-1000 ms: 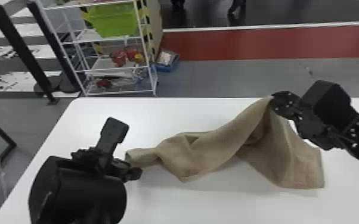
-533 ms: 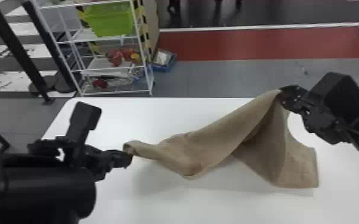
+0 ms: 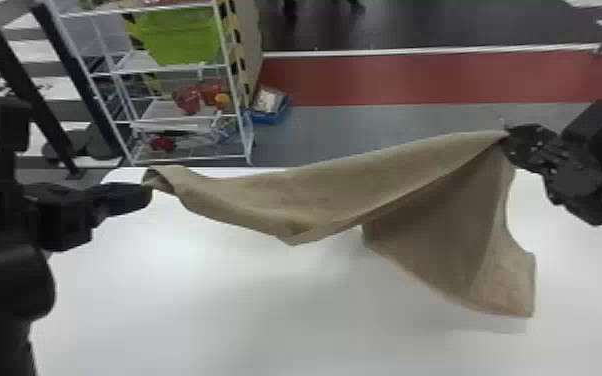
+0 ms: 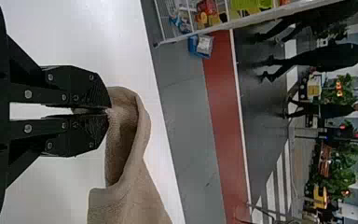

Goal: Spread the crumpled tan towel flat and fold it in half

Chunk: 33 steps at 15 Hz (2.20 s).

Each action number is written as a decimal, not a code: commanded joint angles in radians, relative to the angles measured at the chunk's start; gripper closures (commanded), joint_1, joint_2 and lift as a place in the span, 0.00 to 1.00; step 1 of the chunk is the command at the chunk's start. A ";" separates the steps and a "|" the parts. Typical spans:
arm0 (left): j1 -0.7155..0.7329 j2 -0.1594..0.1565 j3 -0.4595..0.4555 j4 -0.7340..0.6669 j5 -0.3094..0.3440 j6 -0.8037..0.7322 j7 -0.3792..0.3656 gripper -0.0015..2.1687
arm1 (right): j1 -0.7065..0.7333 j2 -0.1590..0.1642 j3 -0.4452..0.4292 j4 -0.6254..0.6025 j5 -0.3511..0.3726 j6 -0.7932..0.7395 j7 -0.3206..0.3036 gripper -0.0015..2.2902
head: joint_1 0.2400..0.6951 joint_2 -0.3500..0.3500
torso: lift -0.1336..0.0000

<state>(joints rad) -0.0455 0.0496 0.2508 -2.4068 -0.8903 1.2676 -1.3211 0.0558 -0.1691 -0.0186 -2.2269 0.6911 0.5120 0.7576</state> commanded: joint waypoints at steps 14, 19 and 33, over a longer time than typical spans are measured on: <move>-0.172 0.096 -0.070 0.354 0.008 -0.333 -0.147 0.41 | 0.150 -0.227 -0.052 0.032 0.123 -0.390 -0.103 0.63 | 0.65 0.51 | 0.08; 0.004 0.133 -0.064 0.367 0.007 -0.618 -0.228 0.41 | 0.343 -0.253 -0.138 0.041 0.154 -0.549 -0.072 0.63 | 1.00 0.56 | 0.08; 0.299 -0.033 -0.334 0.239 0.294 -0.606 0.355 0.17 | -0.076 -0.127 0.146 -0.005 0.030 0.040 -0.011 0.63 | 1.00 0.38 | 0.08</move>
<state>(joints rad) 0.2578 0.0188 -0.0392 -2.2025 -0.6012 0.6638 -0.9950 -0.0023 -0.3051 0.0867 -2.2308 0.7128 0.5108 0.7472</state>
